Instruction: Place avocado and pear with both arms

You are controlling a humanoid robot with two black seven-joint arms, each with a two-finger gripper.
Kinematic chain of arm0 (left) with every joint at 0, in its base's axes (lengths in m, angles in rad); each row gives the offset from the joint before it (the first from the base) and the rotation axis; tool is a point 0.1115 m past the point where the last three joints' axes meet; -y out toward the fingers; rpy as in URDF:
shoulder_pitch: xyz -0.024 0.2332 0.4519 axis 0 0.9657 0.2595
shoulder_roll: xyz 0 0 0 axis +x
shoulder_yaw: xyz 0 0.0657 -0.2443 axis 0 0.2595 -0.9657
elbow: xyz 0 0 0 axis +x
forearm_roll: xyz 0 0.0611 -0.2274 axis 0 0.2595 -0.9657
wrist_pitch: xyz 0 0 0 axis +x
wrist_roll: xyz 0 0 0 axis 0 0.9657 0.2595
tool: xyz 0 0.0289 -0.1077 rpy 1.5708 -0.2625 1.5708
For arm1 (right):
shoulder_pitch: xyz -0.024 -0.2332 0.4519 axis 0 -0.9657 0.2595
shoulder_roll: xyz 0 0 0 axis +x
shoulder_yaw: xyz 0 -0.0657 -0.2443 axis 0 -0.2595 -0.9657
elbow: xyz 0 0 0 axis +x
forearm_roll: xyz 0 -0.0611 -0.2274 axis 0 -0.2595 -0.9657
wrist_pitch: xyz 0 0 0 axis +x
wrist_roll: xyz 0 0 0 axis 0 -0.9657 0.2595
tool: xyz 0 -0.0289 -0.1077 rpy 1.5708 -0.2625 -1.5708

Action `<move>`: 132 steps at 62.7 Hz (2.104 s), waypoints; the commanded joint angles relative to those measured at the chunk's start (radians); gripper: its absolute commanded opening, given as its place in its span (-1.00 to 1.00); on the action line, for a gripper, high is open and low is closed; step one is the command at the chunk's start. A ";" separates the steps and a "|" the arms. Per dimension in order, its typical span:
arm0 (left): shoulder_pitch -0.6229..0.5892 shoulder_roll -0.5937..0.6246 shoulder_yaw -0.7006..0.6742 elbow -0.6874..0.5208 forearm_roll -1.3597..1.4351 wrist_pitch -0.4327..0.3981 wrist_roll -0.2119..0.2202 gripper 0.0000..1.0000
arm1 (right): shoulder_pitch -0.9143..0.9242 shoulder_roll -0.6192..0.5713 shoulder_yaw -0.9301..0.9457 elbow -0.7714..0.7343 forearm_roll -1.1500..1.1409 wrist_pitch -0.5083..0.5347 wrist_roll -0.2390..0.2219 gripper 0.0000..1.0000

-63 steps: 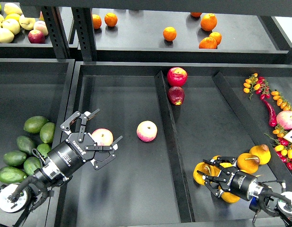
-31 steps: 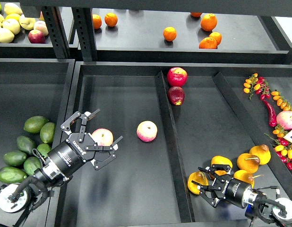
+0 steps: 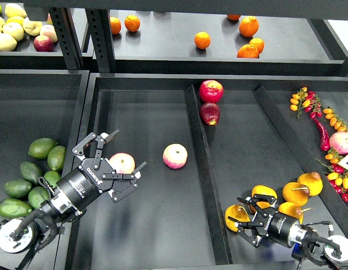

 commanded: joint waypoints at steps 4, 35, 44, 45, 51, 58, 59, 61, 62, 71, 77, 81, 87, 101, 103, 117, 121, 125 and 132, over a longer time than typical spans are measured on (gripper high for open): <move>0.000 0.000 -0.002 0.000 0.001 0.000 0.000 0.99 | 0.069 0.018 0.108 0.031 0.001 0.000 0.000 0.87; -0.008 0.000 -0.063 0.006 -0.001 0.000 0.000 0.99 | 0.135 0.298 0.356 0.049 0.000 0.000 0.000 0.87; -0.006 0.000 -0.095 0.007 -0.010 0.000 0.000 0.99 | 0.151 0.351 0.399 0.052 -0.003 -0.067 0.000 0.98; -0.006 0.000 -0.098 0.007 -0.010 0.000 0.000 0.99 | 0.150 0.351 0.401 0.054 -0.003 -0.070 0.000 0.98; -0.002 0.000 -0.141 0.017 -0.012 0.000 0.000 0.99 | 0.135 0.351 0.441 0.057 -0.003 -0.091 0.000 0.99; 0.003 0.000 -0.166 0.029 -0.015 0.000 0.000 0.99 | 0.083 0.351 0.467 0.058 -0.003 -0.098 0.000 0.99; 0.005 0.000 -0.170 0.030 -0.018 0.000 0.000 0.99 | 0.072 0.351 0.471 0.058 -0.003 -0.098 0.000 0.99; 0.012 0.000 -0.175 0.032 -0.030 0.000 0.000 0.99 | 0.062 0.351 0.474 0.058 -0.003 -0.098 0.000 0.99; 0.017 0.000 -0.175 0.032 -0.038 0.000 0.000 0.99 | 0.058 0.351 0.474 0.058 -0.003 -0.098 0.000 0.99; 0.067 0.000 -0.173 0.030 -0.111 0.000 0.000 0.99 | -0.029 0.351 0.477 0.146 -0.002 -0.094 0.000 0.99; 0.092 0.000 -0.175 0.026 -0.120 0.000 0.000 0.99 | -0.076 0.351 0.471 0.232 -0.002 -0.108 0.000 0.99; 0.110 0.000 -0.173 0.018 -0.120 0.000 0.000 0.99 | -0.100 0.351 0.467 0.287 -0.002 -0.140 0.000 0.99; 0.135 0.000 -0.173 0.004 -0.122 0.000 0.000 0.99 | -0.147 0.351 0.461 0.370 0.000 -0.197 0.000 0.99; 0.175 0.000 -0.178 0.000 -0.125 0.000 0.000 0.99 | -0.238 0.351 0.413 0.489 -0.008 -0.206 0.000 0.99; 0.179 0.000 -0.184 0.000 -0.128 0.000 0.000 0.99 | -0.250 0.351 0.413 0.497 -0.008 -0.208 0.000 0.99; 0.181 0.000 -0.184 0.000 -0.133 0.000 0.000 0.99 | -0.294 0.351 0.415 0.531 -0.006 -0.211 0.000 0.99; 0.181 0.000 -0.184 0.000 -0.134 0.000 0.000 0.99 | -0.296 0.351 0.413 0.534 -0.006 -0.211 0.000 0.99; 0.181 0.000 -0.186 0.000 -0.134 0.000 0.000 0.99 | -0.299 0.351 0.412 0.535 -0.005 -0.211 0.000 0.99; 0.181 0.000 -0.187 0.000 -0.134 0.000 0.000 0.99 | -0.302 0.351 0.410 0.538 -0.005 -0.211 0.000 0.99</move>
